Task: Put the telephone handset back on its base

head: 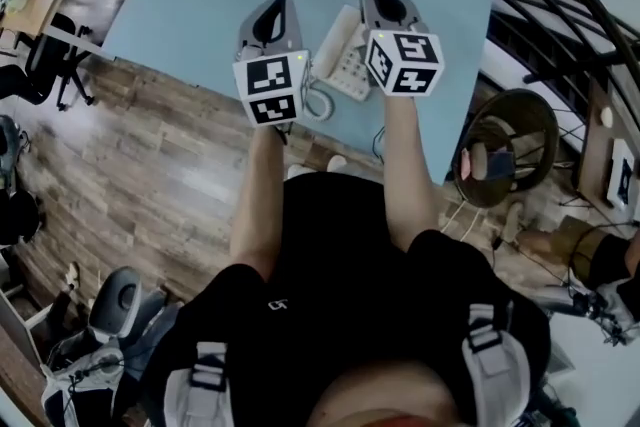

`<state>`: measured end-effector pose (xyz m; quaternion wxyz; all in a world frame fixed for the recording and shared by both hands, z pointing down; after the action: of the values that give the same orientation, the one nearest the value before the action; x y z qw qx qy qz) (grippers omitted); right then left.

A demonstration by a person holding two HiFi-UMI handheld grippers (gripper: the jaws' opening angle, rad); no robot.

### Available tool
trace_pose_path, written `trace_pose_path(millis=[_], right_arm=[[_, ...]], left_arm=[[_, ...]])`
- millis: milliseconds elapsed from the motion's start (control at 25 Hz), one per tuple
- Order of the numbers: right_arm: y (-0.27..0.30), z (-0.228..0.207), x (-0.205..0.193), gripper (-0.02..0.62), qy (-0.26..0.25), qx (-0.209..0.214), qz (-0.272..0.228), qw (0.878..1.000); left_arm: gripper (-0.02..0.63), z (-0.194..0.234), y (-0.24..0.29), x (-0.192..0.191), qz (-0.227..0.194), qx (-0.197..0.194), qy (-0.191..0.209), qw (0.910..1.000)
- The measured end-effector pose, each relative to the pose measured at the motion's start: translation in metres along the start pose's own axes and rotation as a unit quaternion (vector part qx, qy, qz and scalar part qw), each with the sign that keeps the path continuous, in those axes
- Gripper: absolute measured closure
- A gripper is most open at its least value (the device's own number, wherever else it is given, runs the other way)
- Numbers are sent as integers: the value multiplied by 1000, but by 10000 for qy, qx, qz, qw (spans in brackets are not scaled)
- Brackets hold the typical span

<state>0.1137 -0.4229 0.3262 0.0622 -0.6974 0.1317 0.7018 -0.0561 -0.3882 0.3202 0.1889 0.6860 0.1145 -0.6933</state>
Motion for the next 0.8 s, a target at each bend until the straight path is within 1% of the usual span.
trace_pose_path(millis=[200, 320, 560, 800], right_arm=[[-7, -9, 30, 600, -88, 4, -412, 9991], [-7, -12, 34, 600, -80, -39, -523, 9986], [-5, -18, 38, 600, -174, -21, -729, 9972], [-4, -21, 39, 600, -158, -10, -691, 9975]], left_arm=[[607, -5, 9, 22, -197, -42, 167, 9997], [607, -8, 14, 27, -229, -84, 236, 9994], [607, -13, 23, 25, -224, -121, 320, 9992], [607, -9, 25, 24, -196, -106, 273, 9994]])
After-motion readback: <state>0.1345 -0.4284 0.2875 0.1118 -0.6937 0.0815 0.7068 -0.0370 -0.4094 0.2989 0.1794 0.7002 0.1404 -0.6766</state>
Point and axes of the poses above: the fingertips, and each gripper's own axes: y forward along the fingers, z to its left, x out of its top, the point moved 5 cm from there along -y, backward along the fingers, and after that the axes turned 7 degrees about -x, right-handed, at the moved point
